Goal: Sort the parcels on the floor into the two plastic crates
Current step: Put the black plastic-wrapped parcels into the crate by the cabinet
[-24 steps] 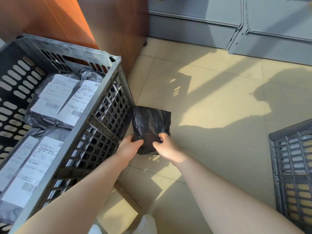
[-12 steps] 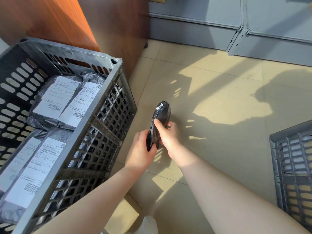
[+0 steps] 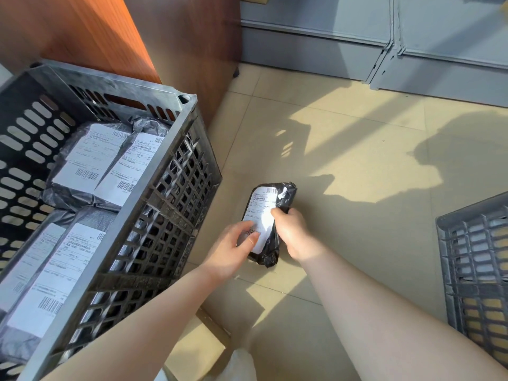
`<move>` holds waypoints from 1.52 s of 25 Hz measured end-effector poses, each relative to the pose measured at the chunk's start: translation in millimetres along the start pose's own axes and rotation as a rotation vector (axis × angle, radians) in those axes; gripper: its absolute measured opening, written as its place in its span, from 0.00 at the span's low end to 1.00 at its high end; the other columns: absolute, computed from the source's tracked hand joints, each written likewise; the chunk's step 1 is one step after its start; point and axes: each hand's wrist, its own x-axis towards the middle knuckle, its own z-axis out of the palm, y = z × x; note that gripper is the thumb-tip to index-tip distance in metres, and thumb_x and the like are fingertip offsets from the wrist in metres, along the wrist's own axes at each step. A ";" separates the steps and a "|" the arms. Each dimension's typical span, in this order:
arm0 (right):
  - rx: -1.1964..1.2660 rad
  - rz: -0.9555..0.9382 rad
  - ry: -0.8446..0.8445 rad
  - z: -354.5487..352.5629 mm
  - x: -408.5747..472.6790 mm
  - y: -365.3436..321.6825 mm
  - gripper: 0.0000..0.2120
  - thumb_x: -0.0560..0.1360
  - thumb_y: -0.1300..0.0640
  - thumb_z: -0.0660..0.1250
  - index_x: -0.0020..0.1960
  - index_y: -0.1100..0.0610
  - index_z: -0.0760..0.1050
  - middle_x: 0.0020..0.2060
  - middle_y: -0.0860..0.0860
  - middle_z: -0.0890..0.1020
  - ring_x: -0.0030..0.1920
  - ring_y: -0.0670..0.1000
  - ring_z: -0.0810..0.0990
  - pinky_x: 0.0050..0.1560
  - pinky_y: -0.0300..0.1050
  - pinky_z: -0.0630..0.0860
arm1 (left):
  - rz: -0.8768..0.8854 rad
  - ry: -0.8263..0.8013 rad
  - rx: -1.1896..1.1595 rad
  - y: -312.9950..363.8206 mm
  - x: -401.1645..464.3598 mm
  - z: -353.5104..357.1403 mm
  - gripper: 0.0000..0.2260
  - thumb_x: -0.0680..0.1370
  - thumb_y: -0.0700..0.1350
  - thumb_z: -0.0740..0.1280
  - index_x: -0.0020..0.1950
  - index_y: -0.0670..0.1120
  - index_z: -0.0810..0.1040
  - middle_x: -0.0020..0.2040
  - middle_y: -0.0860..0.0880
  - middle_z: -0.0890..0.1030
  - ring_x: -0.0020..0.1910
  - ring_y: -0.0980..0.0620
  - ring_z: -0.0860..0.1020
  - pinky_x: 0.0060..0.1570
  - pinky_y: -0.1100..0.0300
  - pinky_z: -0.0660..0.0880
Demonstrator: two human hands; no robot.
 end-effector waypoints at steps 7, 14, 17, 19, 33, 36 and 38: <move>0.228 0.064 -0.074 -23.7 -4.4 -1.8 0.08 0.80 0.56 0.61 0.51 0.59 0.77 0.50 0.57 0.85 0.50 0.57 0.84 0.55 0.52 0.80 | -0.289 -0.019 -0.117 9.5 0.5 -16.4 0.25 0.81 0.57 0.61 0.77 0.54 0.61 0.70 0.53 0.70 0.68 0.50 0.71 0.68 0.51 0.66; 0.316 -0.007 -0.072 -29.3 -20.7 -36.1 0.11 0.81 0.53 0.59 0.51 0.57 0.78 0.50 0.56 0.86 0.52 0.59 0.84 0.61 0.60 0.78 | -0.341 -0.063 -0.720 32.6 -5.7 -25.4 0.22 0.77 0.48 0.70 0.70 0.54 0.68 0.61 0.47 0.82 0.57 0.45 0.82 0.55 0.46 0.80; 0.339 -0.028 -0.037 -31.6 -33.4 -53.5 0.12 0.81 0.52 0.59 0.51 0.57 0.78 0.50 0.57 0.86 0.51 0.60 0.84 0.59 0.61 0.78 | -0.280 -0.057 -0.769 56.3 -11.5 -33.3 0.25 0.77 0.44 0.71 0.71 0.52 0.66 0.62 0.46 0.81 0.56 0.45 0.83 0.55 0.46 0.80; 0.383 -0.036 -0.028 -32.6 -45.2 -64.7 0.13 0.82 0.52 0.57 0.53 0.57 0.78 0.51 0.58 0.85 0.51 0.60 0.84 0.58 0.61 0.79 | -0.246 -0.028 -0.796 71.8 -18.1 -39.7 0.26 0.77 0.40 0.71 0.71 0.51 0.64 0.62 0.46 0.81 0.56 0.45 0.83 0.54 0.47 0.81; 0.147 -0.280 -0.226 5.3 -128.1 -124.0 0.15 0.81 0.39 0.56 0.60 0.46 0.74 0.56 0.47 0.83 0.55 0.50 0.82 0.58 0.50 0.79 | -0.027 0.196 -0.814 125.9 -68.1 -148.3 0.17 0.78 0.38 0.68 0.66 0.48 0.74 0.59 0.47 0.83 0.56 0.47 0.83 0.52 0.52 0.80; 0.174 -0.330 -0.262 24.8 -141.6 -124.4 0.21 0.82 0.36 0.51 0.67 0.45 0.71 0.60 0.48 0.81 0.58 0.51 0.81 0.55 0.50 0.81 | 0.011 0.212 -0.774 123.6 -80.7 -172.8 0.14 0.79 0.38 0.67 0.63 0.49 0.76 0.57 0.49 0.84 0.55 0.49 0.83 0.52 0.53 0.79; 0.133 -0.381 -0.267 40.0 -146.1 -124.0 0.27 0.80 0.34 0.50 0.67 0.49 0.72 0.60 0.51 0.81 0.57 0.52 0.82 0.57 0.52 0.81 | 0.028 0.241 -0.760 116.7 -84.7 -193.9 0.14 0.79 0.38 0.67 0.64 0.48 0.76 0.57 0.49 0.84 0.55 0.49 0.83 0.51 0.53 0.79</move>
